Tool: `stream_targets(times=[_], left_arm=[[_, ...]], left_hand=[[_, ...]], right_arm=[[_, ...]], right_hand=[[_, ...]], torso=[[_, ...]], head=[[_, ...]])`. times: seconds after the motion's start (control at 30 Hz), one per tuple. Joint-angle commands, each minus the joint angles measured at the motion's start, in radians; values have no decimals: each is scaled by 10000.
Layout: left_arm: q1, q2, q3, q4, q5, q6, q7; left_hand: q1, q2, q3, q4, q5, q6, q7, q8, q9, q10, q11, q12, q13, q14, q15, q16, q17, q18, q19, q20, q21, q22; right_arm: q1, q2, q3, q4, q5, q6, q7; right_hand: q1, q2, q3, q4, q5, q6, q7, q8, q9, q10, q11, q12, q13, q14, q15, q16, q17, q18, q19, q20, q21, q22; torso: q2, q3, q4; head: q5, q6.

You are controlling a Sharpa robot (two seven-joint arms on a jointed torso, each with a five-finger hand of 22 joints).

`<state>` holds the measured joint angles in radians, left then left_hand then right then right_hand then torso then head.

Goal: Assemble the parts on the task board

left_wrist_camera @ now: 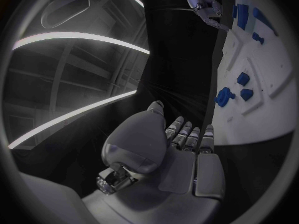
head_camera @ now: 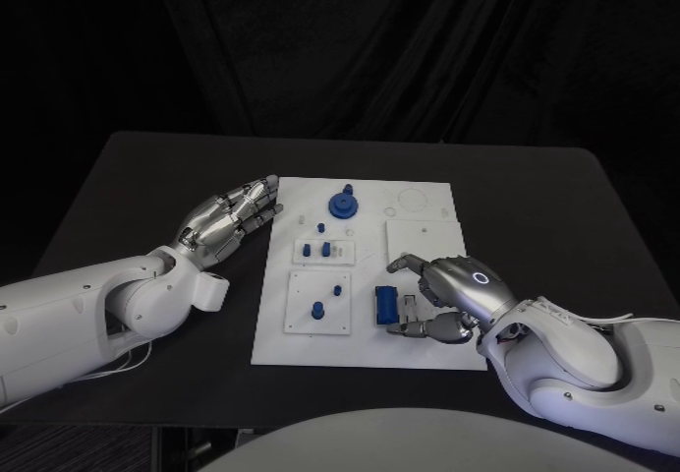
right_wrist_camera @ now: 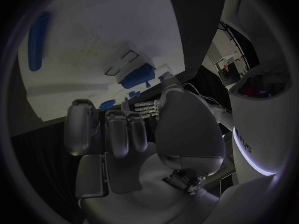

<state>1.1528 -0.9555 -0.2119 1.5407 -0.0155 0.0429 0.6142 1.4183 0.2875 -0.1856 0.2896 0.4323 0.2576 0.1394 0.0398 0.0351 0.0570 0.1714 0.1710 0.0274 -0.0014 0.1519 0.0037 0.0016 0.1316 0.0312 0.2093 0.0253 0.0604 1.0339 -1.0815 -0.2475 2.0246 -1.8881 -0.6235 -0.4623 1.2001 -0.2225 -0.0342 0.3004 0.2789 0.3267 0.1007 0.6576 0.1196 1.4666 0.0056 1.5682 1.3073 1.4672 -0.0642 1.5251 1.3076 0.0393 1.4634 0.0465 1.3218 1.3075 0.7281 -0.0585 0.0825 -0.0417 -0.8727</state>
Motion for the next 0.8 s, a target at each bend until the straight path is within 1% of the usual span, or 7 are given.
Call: stream_targets(times=[0.03,0.13,0.27,0.33,0.57,0.67,0.8], left_arm=[[-16,16,9,11,36,119,96],[-19,27,9,5,36,121,94],[-24,40,9,-4,36,124,91],[-26,44,9,-5,36,126,88],[-31,54,9,-10,36,133,76],[-33,66,9,-14,36,142,71],[-36,78,9,-17,36,162,59]], left_hand=[[43,40,34,5,17,85,472,57,15,29,18,53,17,14,82,-37,-16,-43,22,71,51,4],[42,40,35,6,16,84,474,58,15,29,19,53,17,14,83,-37,-16,-43,22,71,52,5],[42,40,35,6,16,84,474,58,15,29,19,53,17,14,83,-37,-16,-43,22,71,52,5],[42,40,35,6,16,84,474,58,15,29,19,53,17,14,83,-37,-16,-43,22,71,52,5],[39,40,39,11,7,106,480,65,17,33,22,58,17,17,84,-35,-15,-45,25,70,55,10],[39,40,39,11,7,106,480,65,17,33,22,58,17,17,84,-35,-15,-45,25,70,55,10],[39,40,39,11,7,106,480,65,17,33,22,58,17,17,84,-35,-15,-45,25,70,55,10]], right_arm=[[-22,-35,-1,48,194,-814,380],[-22,-34,-1,17,375,-827,435],[-22,0,-1,-44,491,-726,432],[-22,22,-1,-79,522,-639,406],[-22,94,-1,-206,564,-416,333],[-22,135,-1,-257,570,-241,279],[-22,203,-1,-328,573,3,206]], right_hand=[[-10,226,169,-12,114,159,18,128,-3,1042,-17,26,2635,874,35,51,1889,148,118,32,66,1921],[-13,410,304,-19,129,271,24,244,-1,1042,-14,26,2635,875,36,51,1888,148,120,30,64,1920],[75,728,537,-41,181,556,50,522,41,1042,7,26,2635,878,51,58,1900,144,127,38,77,1924],[219,805,622,-54,220,624,57,653,50,1042,14,26,2635,877,57,57,1898,148,120,45,59,1919],[383,941,717,-67,310,724,70,871,77,1042,26,26,2635,873,69,48,1883,153,109,55,35,1912],[584,913,744,-85,322,739,63,978,87,1042,24,26,2635,869,70,40,1868,155,105,59,28,1910],[872,792,721,-85,184,710,58,1099,89,1042,22,26,2635,855,70,11,1818,167,81,61,-27,1895]], torso=[[-9,2,9],[-5,4,-3],[-16,4,-6],[-8,4,-2],[-14,4,6],[-15,6,12],[-5,2,16]], head=[[-22,1],[-21,1],[-2,1],[-1,1],[12,1],[11,1],[25,1]])
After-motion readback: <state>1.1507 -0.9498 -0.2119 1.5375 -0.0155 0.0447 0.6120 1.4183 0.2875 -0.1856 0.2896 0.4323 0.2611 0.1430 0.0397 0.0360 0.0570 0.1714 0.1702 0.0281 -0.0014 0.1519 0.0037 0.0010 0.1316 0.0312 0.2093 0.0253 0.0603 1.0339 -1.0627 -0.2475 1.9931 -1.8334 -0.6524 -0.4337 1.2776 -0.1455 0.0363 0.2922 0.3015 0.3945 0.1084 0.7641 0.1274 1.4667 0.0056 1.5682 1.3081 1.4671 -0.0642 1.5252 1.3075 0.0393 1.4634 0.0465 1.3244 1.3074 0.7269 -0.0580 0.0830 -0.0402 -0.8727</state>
